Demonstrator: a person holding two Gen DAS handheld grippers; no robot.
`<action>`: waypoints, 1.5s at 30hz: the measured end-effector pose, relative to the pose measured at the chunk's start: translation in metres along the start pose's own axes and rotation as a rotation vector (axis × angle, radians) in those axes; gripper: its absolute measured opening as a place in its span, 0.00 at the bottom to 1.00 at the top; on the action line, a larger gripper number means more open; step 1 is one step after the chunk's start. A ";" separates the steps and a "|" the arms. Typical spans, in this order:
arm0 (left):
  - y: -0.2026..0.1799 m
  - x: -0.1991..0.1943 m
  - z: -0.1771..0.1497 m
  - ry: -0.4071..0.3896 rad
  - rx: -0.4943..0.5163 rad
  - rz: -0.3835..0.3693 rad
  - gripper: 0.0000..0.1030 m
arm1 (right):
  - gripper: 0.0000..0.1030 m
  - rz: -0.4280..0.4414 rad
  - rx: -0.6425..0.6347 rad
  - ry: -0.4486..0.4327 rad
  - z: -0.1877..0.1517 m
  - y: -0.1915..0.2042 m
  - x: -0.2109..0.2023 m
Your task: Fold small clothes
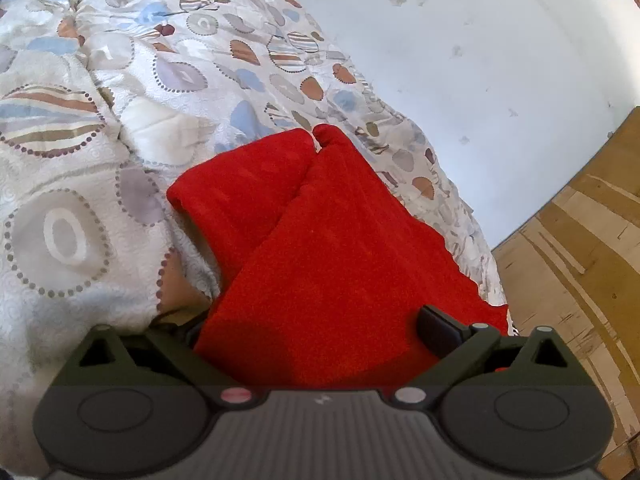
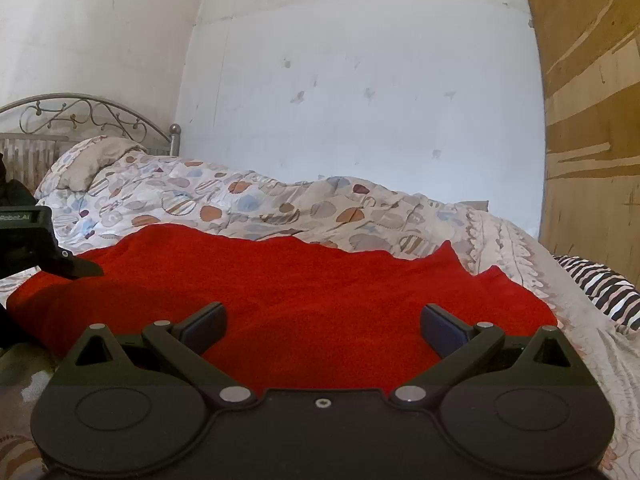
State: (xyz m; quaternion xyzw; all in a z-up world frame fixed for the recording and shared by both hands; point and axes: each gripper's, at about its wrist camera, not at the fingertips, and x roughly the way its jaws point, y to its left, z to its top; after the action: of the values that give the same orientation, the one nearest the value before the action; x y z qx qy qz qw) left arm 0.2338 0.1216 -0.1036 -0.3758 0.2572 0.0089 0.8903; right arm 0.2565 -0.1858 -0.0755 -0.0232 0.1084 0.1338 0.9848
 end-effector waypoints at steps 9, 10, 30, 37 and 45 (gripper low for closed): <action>0.002 -0.002 0.001 0.003 -0.026 0.000 0.95 | 1.00 -0.010 -0.004 -0.004 -0.001 0.001 -0.002; 0.003 -0.002 0.001 0.003 -0.031 -0.002 0.95 | 1.00 -0.010 -0.004 -0.005 -0.001 0.000 -0.002; -0.001 -0.005 0.001 -0.029 -0.061 0.075 0.73 | 1.00 -0.013 -0.006 -0.013 -0.001 0.001 -0.004; -0.007 -0.011 0.003 -0.054 -0.051 0.105 0.46 | 1.00 -0.021 -0.007 -0.001 0.002 0.000 -0.002; -0.022 -0.009 0.012 -0.037 -0.042 0.108 0.39 | 1.00 -0.058 -0.027 0.036 0.011 0.002 0.004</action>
State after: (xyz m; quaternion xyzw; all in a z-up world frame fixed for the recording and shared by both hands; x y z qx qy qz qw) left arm 0.2366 0.1154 -0.0774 -0.3799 0.2601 0.0691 0.8850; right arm 0.2622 -0.1815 -0.0654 -0.0418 0.1234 0.1061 0.9858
